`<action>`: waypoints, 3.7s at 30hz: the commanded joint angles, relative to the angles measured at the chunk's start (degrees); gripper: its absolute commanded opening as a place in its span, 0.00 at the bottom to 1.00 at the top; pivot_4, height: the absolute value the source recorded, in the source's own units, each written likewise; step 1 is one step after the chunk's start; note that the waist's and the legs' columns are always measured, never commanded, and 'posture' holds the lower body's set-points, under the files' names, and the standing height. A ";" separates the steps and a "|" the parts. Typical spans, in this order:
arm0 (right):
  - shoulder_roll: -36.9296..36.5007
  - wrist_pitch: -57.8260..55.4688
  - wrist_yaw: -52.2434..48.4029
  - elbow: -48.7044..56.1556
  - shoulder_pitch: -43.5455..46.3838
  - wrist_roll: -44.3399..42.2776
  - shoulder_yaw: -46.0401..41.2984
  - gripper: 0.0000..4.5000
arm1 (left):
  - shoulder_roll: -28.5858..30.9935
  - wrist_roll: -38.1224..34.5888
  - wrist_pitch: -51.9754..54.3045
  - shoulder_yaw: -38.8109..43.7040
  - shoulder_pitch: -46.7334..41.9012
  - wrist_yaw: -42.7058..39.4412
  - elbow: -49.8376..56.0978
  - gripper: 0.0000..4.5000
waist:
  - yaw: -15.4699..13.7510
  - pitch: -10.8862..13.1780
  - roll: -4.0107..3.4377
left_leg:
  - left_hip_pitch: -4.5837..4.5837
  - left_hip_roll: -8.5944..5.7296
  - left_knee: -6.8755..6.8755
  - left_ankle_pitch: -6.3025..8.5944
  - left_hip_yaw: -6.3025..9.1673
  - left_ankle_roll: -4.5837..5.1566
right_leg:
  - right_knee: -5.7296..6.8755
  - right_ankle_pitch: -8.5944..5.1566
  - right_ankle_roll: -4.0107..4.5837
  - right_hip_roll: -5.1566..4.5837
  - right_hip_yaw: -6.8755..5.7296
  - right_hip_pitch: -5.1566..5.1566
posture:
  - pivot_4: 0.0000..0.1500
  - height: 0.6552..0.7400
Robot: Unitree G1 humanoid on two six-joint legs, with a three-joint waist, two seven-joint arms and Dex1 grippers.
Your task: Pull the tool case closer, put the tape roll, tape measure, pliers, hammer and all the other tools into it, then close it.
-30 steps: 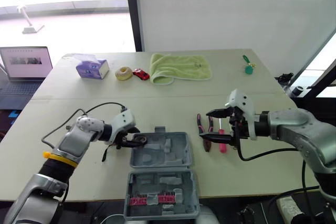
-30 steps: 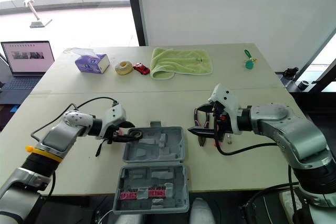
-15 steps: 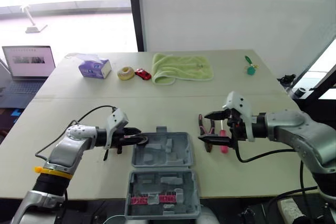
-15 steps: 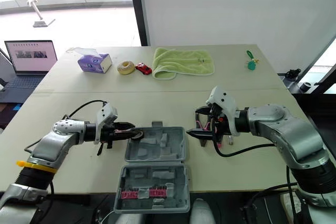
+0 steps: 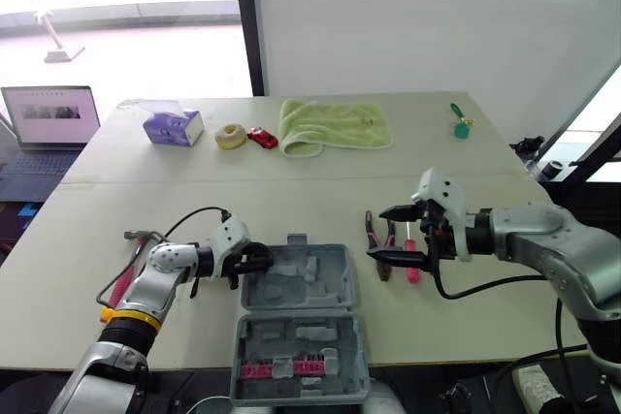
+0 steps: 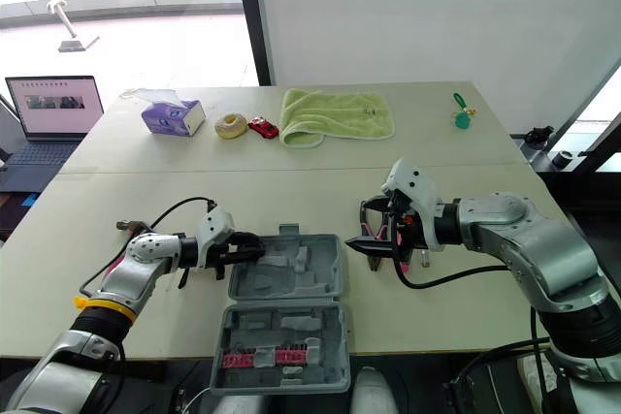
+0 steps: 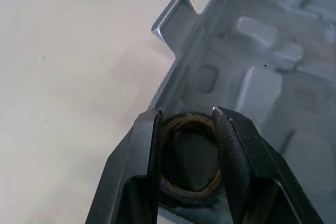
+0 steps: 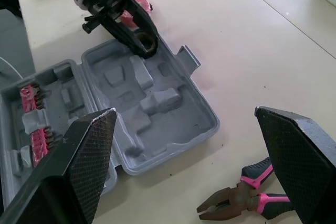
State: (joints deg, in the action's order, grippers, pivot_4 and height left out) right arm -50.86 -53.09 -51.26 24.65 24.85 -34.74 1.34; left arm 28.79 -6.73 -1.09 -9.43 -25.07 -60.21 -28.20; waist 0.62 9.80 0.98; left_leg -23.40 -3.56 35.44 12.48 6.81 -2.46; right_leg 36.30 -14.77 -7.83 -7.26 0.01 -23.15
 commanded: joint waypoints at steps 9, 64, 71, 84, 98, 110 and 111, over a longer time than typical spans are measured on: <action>-0.39 0.62 -0.25 1.24 0.82 -0.59 -1.37 1.00 | 1.38 2.98 -1.68 -1.87 1.72 -1.14 -1.90 0.35 | 0.08 -0.02 -0.03 | 0.02 0.00 0.01 0.00 0.00 0.00 | 0.01 0.00 -0.01 0.00 0.00 0.02 | 1.00 1.00; 6.09 32.79 -3.06 -18.51 -32.27 2.36 -26.41 1.00 | 10.57 -14.03 0.39 37.91 33.38 12.55 17.69 0.99 | 0.22 -0.10 -0.21 | 0.91 0.42 -0.31 0.16 -0.35 -0.01 | -0.21 -0.15 0.33 0.20 0.68 0.62 | 1.00 1.00; -4.05 17.68 -7.16 -3.33 -22.14 -2.30 -15.40 1.00 | 6.44 -14.97 9.73 32.22 34.91 19.02 35.74 0.99 | -0.11 -0.06 -0.11 | 0.86 0.44 -0.28 0.18 -0.41 0.01 | -0.23 -0.15 0.33 0.21 0.80 0.54 | 1.00 1.00; -6.58 8.34 -23.14 -4.32 11.74 -3.23 6.10 1.00 | -10.42 -8.55 20.92 27.04 50.23 41.17 55.96 0.99 | -1.39 0.04 0.06 | 0.73 0.42 -0.16 0.31 -0.62 0.14 | -0.33 -0.16 0.31 0.26 0.75 0.49 | 1.00 1.00; -7.80 4.11 -24.00 -7.01 16.47 2.17 10.08 1.00 | -14.74 -3.62 17.37 18.39 41.64 43.76 43.33 0.99 | -1.33 0.02 0.02 | -0.07 0.29 0.47 0.42 -0.65 0.16 | -0.31 -0.01 0.26 0.28 0.73 -0.06 | 1.00 1.00; -10.45 1.25 -21.96 -4.91 13.24 3.22 9.46 1.00 | -12.98 -2.49 11.15 16.59 30.50 38.89 25.92 0.68 | -1.60 -0.04 -0.12 | -0.07 0.27 0.53 0.43 -0.60 0.16 | -0.25 0.04 0.16 0.28 0.70 -0.04 | 1.00 1.00; -10.22 1.00 -21.42 -5.00 13.11 3.22 9.28 1.00 | -13.14 -2.31 10.75 16.45 30.13 38.99 25.36 0.57 | -1.62 -0.04 -0.12 | -0.07 0.27 0.54 0.43 -0.60 0.16 | -0.25 0.05 0.14 0.28 0.71 -0.03 | 1.00 1.00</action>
State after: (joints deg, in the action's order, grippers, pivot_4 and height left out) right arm -60.41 -52.11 -73.13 18.33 37.94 -31.72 12.18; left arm 16.05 -9.83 10.12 9.05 5.21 -20.73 -1.56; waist -1.00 9.76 0.85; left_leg -23.46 -3.30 35.98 12.90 6.21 -2.30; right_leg 36.05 -14.69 -7.73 -6.99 0.73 -23.18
